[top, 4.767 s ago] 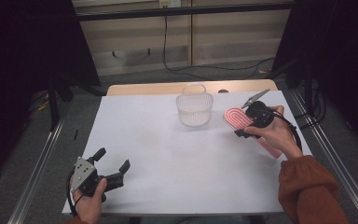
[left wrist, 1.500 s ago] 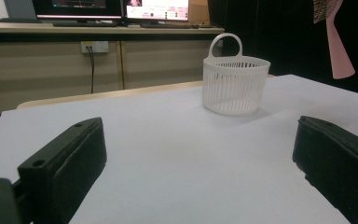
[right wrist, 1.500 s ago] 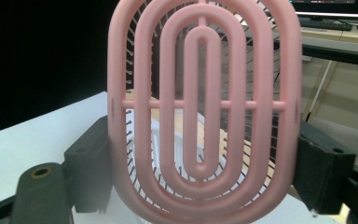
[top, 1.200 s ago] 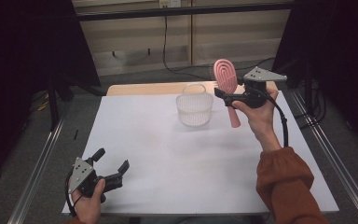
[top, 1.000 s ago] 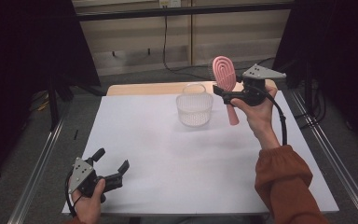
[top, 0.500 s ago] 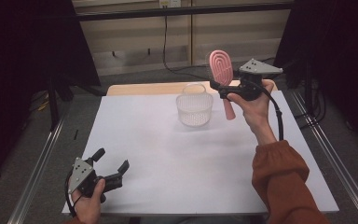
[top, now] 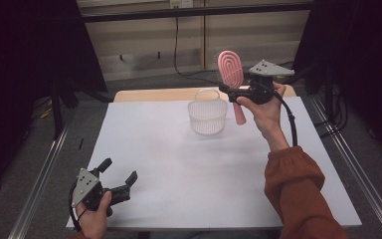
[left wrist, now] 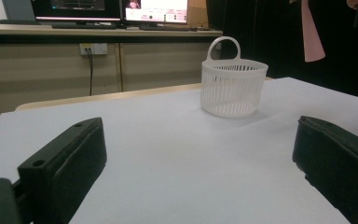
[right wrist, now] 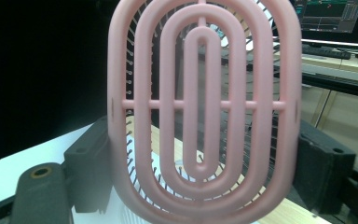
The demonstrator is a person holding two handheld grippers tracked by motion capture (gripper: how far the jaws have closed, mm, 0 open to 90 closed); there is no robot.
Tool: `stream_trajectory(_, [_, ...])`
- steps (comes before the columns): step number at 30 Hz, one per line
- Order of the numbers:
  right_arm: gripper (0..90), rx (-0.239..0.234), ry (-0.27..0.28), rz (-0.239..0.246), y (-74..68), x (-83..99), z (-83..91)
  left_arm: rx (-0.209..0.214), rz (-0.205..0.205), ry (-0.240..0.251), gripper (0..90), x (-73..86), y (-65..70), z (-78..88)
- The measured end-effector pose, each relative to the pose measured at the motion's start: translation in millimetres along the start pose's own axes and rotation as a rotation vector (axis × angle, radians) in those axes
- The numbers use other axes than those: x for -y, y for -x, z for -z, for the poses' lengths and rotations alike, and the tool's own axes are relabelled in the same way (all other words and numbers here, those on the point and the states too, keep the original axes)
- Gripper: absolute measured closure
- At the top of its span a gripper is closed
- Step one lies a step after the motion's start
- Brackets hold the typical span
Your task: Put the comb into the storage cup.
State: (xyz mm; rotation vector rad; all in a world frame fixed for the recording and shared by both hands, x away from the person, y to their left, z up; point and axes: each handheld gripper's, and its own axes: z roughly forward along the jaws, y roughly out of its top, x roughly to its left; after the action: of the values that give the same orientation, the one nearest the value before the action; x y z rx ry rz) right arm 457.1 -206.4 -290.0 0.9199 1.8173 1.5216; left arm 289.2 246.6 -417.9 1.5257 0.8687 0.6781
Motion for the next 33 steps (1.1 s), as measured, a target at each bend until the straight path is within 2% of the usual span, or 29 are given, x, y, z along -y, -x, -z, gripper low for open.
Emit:
stream_trajectory(6, [19.2, -0.005, 0.011, 0.0, 0.0, -4.2, -5.9, 0.004, -0.01, -0.005, 2.9, -0.1, 0.1, -0.1])
stream_trajectory(11, [19.2, -0.007, 0.025, 0.024, -1.9, -7.2, -12.8, 0.003, -0.008, -0.008, 2.9, 0.2, -0.4, -0.4])
stream_trajectory(16, [19.2, -0.011, 0.034, 0.022, -2.5, -6.5, -19.9, 0.002, 0.005, -0.001, 2.9, 0.6, -0.2, -0.2])
stream_trajectory(33, [19.2, -0.023, 0.015, 0.039, -5.2, -5.9, -43.9, 0.008, -0.001, -0.008, 2.9, 0.7, 0.1, -0.6])
